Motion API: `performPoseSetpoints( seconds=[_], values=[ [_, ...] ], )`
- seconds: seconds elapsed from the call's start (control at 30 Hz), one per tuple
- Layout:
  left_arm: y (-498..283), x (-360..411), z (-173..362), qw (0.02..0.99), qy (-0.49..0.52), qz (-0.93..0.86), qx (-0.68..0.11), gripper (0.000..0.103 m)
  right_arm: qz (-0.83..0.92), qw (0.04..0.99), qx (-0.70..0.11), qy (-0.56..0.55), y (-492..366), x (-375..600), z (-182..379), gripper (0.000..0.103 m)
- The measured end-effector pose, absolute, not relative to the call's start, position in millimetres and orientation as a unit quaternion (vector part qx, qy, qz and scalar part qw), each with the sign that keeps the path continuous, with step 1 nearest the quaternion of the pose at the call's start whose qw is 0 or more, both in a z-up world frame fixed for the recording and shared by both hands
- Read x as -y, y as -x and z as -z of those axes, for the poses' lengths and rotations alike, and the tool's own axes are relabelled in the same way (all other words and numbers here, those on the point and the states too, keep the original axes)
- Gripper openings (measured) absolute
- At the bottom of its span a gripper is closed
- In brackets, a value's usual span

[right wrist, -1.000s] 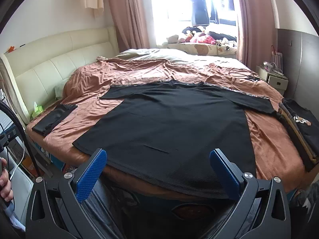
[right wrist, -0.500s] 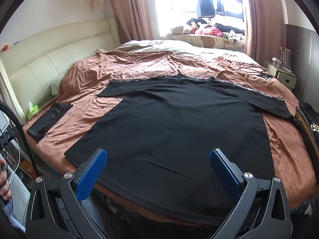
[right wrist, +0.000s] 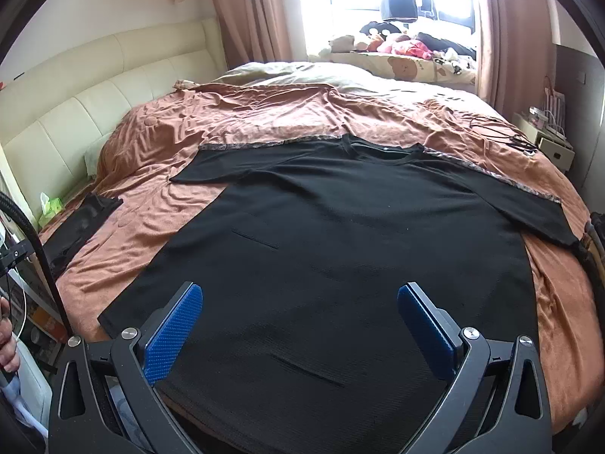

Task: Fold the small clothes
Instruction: 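Lower both grippers toward the flat black t-shirt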

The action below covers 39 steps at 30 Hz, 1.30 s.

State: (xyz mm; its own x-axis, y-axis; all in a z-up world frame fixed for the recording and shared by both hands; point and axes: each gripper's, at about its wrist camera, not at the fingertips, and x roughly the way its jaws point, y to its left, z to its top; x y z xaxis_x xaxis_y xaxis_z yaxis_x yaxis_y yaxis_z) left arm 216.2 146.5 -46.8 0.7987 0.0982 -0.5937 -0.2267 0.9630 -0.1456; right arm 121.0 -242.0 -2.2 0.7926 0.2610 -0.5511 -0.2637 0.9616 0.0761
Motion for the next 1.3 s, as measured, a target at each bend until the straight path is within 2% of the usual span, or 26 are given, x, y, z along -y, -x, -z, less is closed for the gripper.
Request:
performPoseSetpoints(
  seconds=[0.47, 0.7, 0.9, 1.07, 1.23, 1.3],
  values=[
    [-284, -184, 70, 0.928, 0.123, -0.097, -0.338, 0.101, -0.137, 0.944, -0.298, 0.023, -192, 209, 10, 0.103],
    [-324, -192, 78, 0.923, 0.126, -0.083, -0.353, 0.097, -0.148, 0.940, -0.308, 0.027, -226, 202, 18, 0.103],
    [-362, -194, 88, 0.917, 0.133, -0.065, -0.370, 0.089, -0.139, 0.939, -0.312, 0.026, -256, 195, 24, 0.103],
    [-397, -196, 98, 0.910, 0.140, -0.049, -0.388, 0.083, -0.136, 0.933, -0.332, 0.004, -285, 191, 33, 0.095],
    [-437, -202, 107, 0.898, 0.163, -0.033, -0.407, 0.078, -0.145, 0.928, -0.344, -0.010, -313, 185, 38, 0.076],
    [-452, -204, 109, 0.894, 0.172, -0.031, -0.412, 0.075, -0.145, 0.925, -0.352, -0.011, -325, 182, 41, 0.071]
  ],
)
